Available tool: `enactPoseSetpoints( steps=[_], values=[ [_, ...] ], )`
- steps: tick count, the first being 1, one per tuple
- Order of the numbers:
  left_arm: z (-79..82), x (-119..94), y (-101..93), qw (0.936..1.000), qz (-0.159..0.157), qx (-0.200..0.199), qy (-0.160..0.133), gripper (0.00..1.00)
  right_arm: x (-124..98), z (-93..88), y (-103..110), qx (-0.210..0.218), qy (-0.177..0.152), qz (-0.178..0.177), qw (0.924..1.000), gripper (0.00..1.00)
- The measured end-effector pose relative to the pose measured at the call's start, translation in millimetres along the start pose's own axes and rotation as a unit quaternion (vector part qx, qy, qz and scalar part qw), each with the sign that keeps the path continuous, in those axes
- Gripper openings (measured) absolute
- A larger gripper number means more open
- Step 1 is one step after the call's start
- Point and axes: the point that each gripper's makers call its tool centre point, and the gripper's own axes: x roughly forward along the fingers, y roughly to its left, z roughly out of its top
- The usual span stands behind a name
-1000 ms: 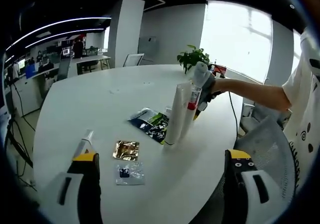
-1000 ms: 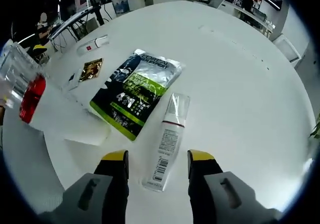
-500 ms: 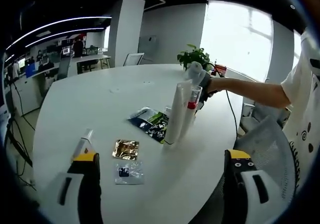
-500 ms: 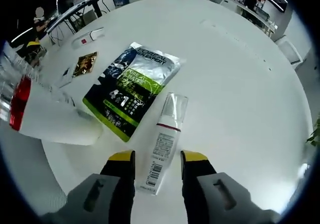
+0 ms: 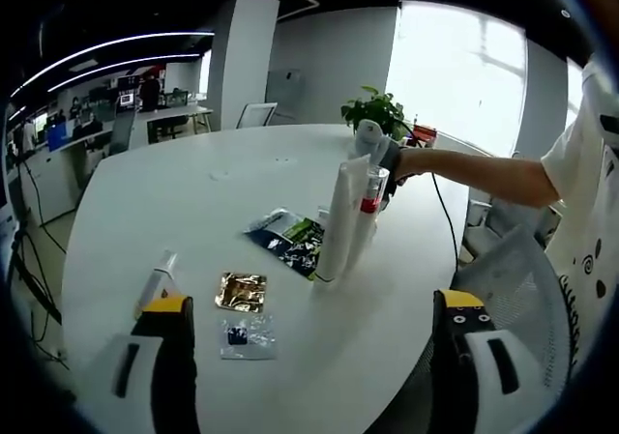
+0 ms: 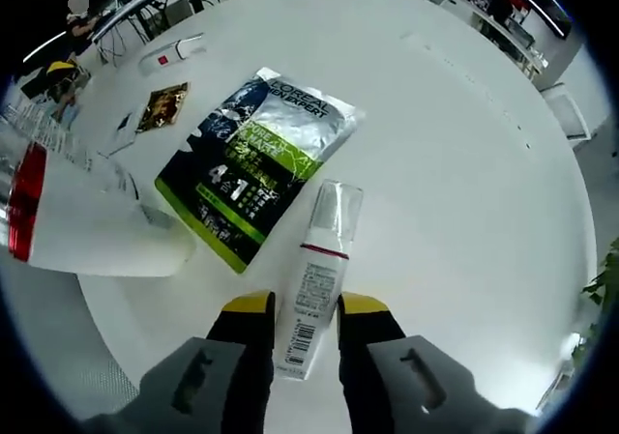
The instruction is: Arrange the skincare products in the storage area until every visible bottle or jar stands upright without overlapping.
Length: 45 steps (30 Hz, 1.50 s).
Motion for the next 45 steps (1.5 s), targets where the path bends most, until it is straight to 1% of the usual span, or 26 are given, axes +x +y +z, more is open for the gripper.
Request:
enactPoseSetpoints(
  steps=[5, 8, 13, 15, 16, 17, 19, 20, 24, 26, 27, 28, 29, 32, 34, 36, 38, 43, 45],
  values=[
    [0.5, -1, -1.7, 1.0000, -0.001, 0.000, 0.000, 0.97, 1, -0.4, -5, 0.012, -0.001, 0.001, 0.9999, 0.22],
    [-0.2, 1, -4.5, 1.0000, -0.003, 0.001, 0.003, 0.96, -1, -3.9, -3, 0.018, 0.001, 0.003, 0.9998, 0.21],
    [3.5, 2, -9.9, 0.9999, -0.008, 0.007, -0.002, 0.97, -4, -13.6, 2, 0.029, -0.005, 0.007, 0.9995, 0.20],
    [4.9, 2, -11.6, 0.9999, -0.011, 0.006, -0.005, 0.98, -6, -17.8, 7, 0.050, -0.019, 0.021, 0.9984, 0.20],
    [5.3, 2, -12.3, 0.9999, -0.013, 0.006, -0.005, 0.98, -7, -20.3, 13, 0.075, -0.029, 0.043, 0.9958, 0.20],
    [6.0, 2, -13.7, 0.9999, -0.014, 0.008, -0.005, 0.98, -8, -20.6, 15, 0.090, -0.042, 0.056, 0.9934, 0.20],
    [6.6, 2, -15.2, 0.9998, -0.016, 0.010, -0.006, 0.98, -13, -24.0, 19, 0.117, -0.061, 0.069, 0.9888, 0.19],
    [7.1, 2, -16.1, 0.9998, -0.017, 0.010, -0.007, 0.98, -14, -25.9, 20, 0.124, -0.067, 0.073, 0.9874, 0.19],
    [8.1, 4, -20.9, 0.9996, -0.024, 0.010, -0.009, 0.97, -19, -34.9, 26, 0.157, -0.097, 0.099, 0.9779, 0.19],
    [8.4, 5, -23.8, 0.9995, -0.028, 0.010, -0.009, 0.97, -24, -34.9, 34, 0.173, -0.116, 0.110, 0.9720, 0.19],
    [8.7, 5, -25.0, 0.9995, -0.030, 0.010, -0.009, 0.97, -24, -39.1, 34, 0.181, -0.124, 0.116, 0.9688, 0.19],
    [9.2, 5, -26.2, 0.9994, -0.032, 0.010, -0.010, 0.96, -25, -39.8, 35, 0.183, -0.127, 0.117, 0.9679, 0.20],
    [9.6, 5, -27.0, 0.9994, -0.033, 0.010, -0.011, 0.96, -28, -40.0, 38, 0.189, -0.136, 0.117, 0.9653, 0.20],
    [10.9, 6, -29.3, 0.9992, -0.036, 0.012, -0.012, 0.94, -32, -48.4, 39, 0.202, -0.152, 0.115, 0.9606, 0.20],
    [10.7, 6, -30.2, 0.9992, -0.034, 0.019, -0.011, 0.91, -36, -49.2, 41, 0.212, -0.167, 0.124, 0.9549, 0.20],
    [9.8, 6, -32.3, 0.9990, -0.038, 0.021, -0.008, 0.89, -44, -47.9, 49, 0.214, -0.185, 0.135, 0.9497, 0.20],
    [10.1, 7, -34.6, 0.9989, -0.042, 0.020, -0.009, 0.89, -53, -46.4, 62, 0.217, -0.202, 0.143, 0.9444, 0.20],
    [10.4, 8, -44.0, 0.9980, -0.059, 0.017, -0.011, 0.80, -67, -49.0, 79, 0.219, -0.227, 0.146, 0.9377, 0.20],
    [9.6, 8, -46.3, 0.9978, -0.062, 0.022, -0.009, 0.79, -74, -50.5, 87, 0.219, -0.235, 0.152, 0.9347, 0.20]
  ],
)
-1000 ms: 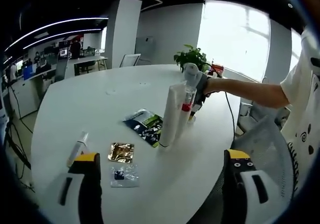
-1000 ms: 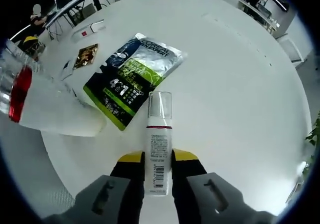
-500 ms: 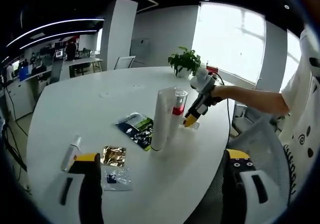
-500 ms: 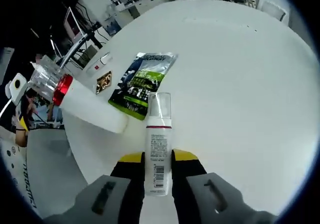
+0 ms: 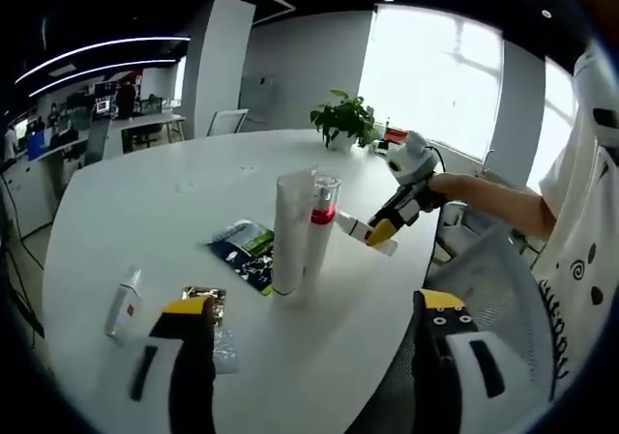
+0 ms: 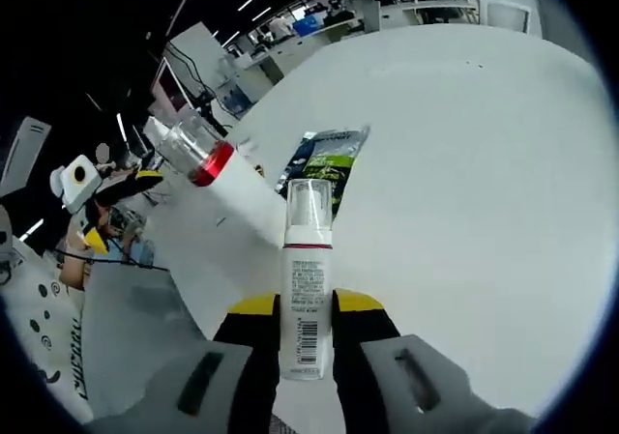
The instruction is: Arrange the skincare products in the storage area until every visible bottle or jar stands upright without overlapping.
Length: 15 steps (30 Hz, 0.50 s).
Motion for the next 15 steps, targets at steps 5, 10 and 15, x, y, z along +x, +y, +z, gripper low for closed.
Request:
enactPoseSetpoints(
  steps=[5, 10, 15],
  values=[
    [2.4, 1, -6.8, 0.9999, -0.015, -0.004, -0.004, 0.75, -11, 4.2, 20, 0.000, -0.028, 0.023, 0.9993, 0.20],
    [6.0, 2, -18.4, 0.9989, -0.043, -0.014, -0.013, 0.67, -18, 11.8, 48, -0.011, -0.056, 0.059, 0.9966, 0.20],
    [3.8, 9, -29.0, 0.9980, -0.061, -0.017, -0.009, 0.66, -18, 15.3, 79, -0.020, -0.068, 0.101, 0.9923, 0.20]
  ],
)
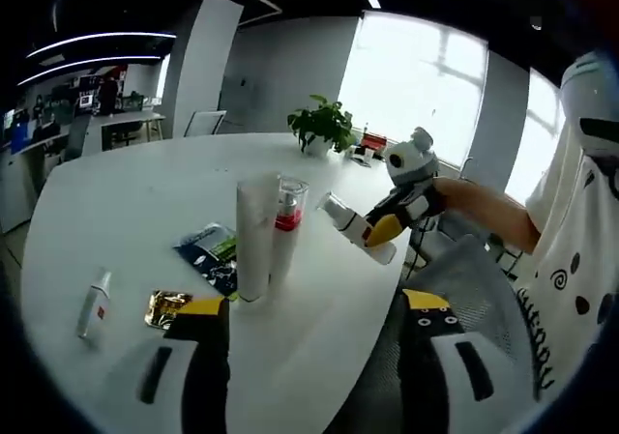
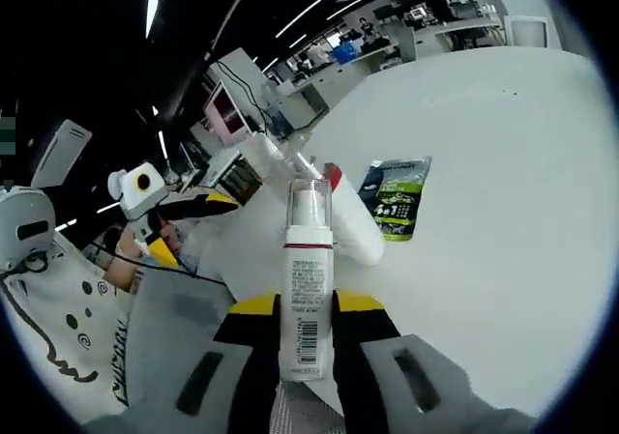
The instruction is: Arrange the skincare products in the storage area until every visible bottle or jar stands upright without overlapping.
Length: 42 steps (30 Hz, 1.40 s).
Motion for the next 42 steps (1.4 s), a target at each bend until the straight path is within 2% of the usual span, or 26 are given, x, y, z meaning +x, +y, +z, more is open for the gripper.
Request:
enactPoseSetpoints(
  steps=[3, 5, 8, 14, 19, 22, 26, 42],
  values=[
    [1.1, 4, -5.6, 0.9999, -0.011, -0.007, -0.004, 0.67, 5, 1.0, 9, -0.006, -0.002, 0.014, 0.9999, 0.20],
    [2.7, 7, -9.0, 0.9997, -0.021, -0.013, -0.010, 0.65, 9, 0.9, 16, -0.010, -0.003, 0.020, 0.9997, 0.20],
    [7.8, 10, -15.1, 0.9989, -0.037, -0.020, -0.022, 0.60, 16, 2.4, 30, -0.014, -0.009, 0.048, 0.9987, 0.20],
    [12.3, 18, -21.2, 0.9976, -0.056, -0.028, -0.029, 0.58, 26, 1.5, 52, -0.027, -0.004, 0.078, 0.9966, 0.20],
    [20.9, 19, -29.3, 0.9938, -0.083, -0.050, -0.054, 0.55, 29, 5.2, 77, -0.045, -0.012, 0.133, 0.9900, 0.20],
    [30.1, 19, -34.5, 0.9904, -0.101, -0.057, -0.075, 0.53, 31, 4.9, 86, -0.053, -0.011, 0.152, 0.9869, 0.20],
    [36.7, 17, -41.0, 0.9866, -0.119, -0.063, -0.092, 0.49, 35, 3.6, 94, -0.062, -0.008, 0.169, 0.9837, 0.20],
    [43.2, 18, -51.5, 0.9803, -0.149, -0.078, -0.103, 0.32, 37, 7.2, 112, -0.065, -0.025, 0.217, 0.9736, 0.20]
  ],
)
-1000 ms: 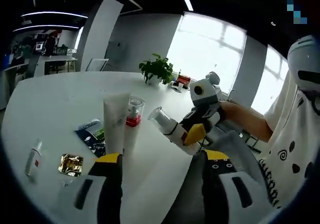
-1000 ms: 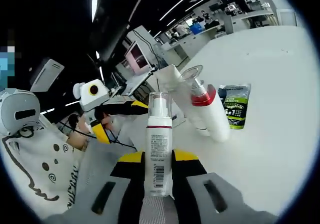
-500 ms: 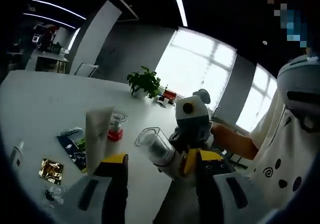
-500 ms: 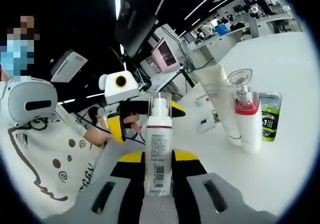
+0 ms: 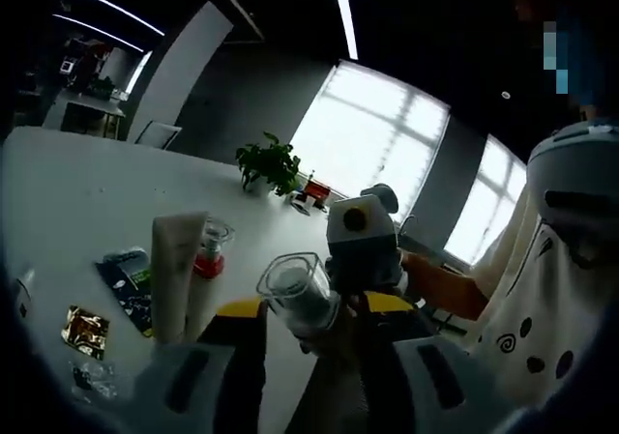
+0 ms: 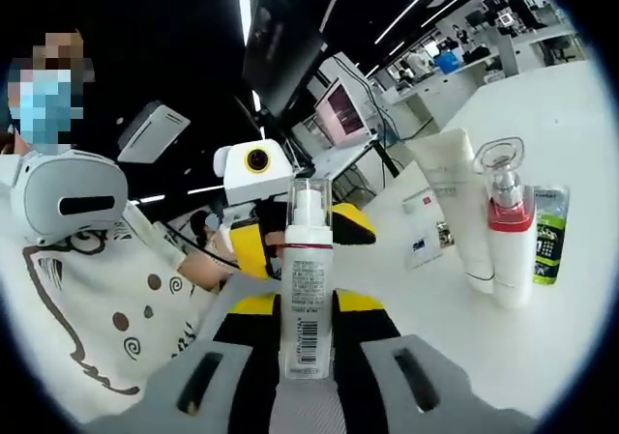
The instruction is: Arrange the skincare products in the storage area until every visible bottle or jar stands upright without overlapping.
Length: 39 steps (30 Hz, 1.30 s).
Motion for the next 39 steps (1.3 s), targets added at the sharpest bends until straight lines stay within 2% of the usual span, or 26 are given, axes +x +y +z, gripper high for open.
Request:
enactPoseSetpoints(
  steps=[8, 13, 16, 19, 22, 26, 32, 35, 39],
  values=[
    [1.3, 3, -5.4, 0.9997, -0.021, -0.013, 0.000, 0.22, -2, 5.4, 2, -0.003, -0.014, 0.010, 0.9998, 0.20],
    [-4.5, 5, -4.0, 0.9995, -0.018, -0.018, 0.019, 0.20, 0, -0.1, -2, -0.018, 0.001, 0.002, 0.9998, 0.20],
    [-6.9, 7, -0.4, 0.9993, -0.013, -0.015, 0.032, 0.19, 1, -2.9, -10, -0.037, 0.017, -0.024, 0.9989, 0.20],
    [-9.6, 8, 8.3, 0.9989, 0.006, -0.011, 0.045, 0.18, 0, -3.6, -23, -0.066, 0.032, -0.069, 0.9949, 0.21],
    [-9.0, 10, 11.6, 0.9988, 0.010, -0.013, 0.046, 0.18, -3, -1.5, -29, -0.068, 0.035, -0.084, 0.9935, 0.21],
    [-13.2, 14, 18.9, 0.9975, 0.029, 0.005, 0.064, 0.17, -6, -5.3, -43, -0.095, 0.058, -0.136, 0.9844, 0.22],
    [-20.2, 21, 26.8, 0.9946, 0.049, 0.024, 0.088, 0.17, -7, -13.7, -52, -0.105, 0.082, -0.164, 0.9774, 0.22],
    [-24.7, 23, 33.1, 0.9918, 0.066, 0.040, 0.102, 0.17, -8, -21.2, -60, -0.111, 0.101, -0.185, 0.9712, 0.22],
    [-28.1, 27, 36.1, 0.9900, 0.076, 0.047, 0.109, 0.17, -7, -22.8, -65, -0.122, 0.107, -0.203, 0.9657, 0.22]
  ],
)
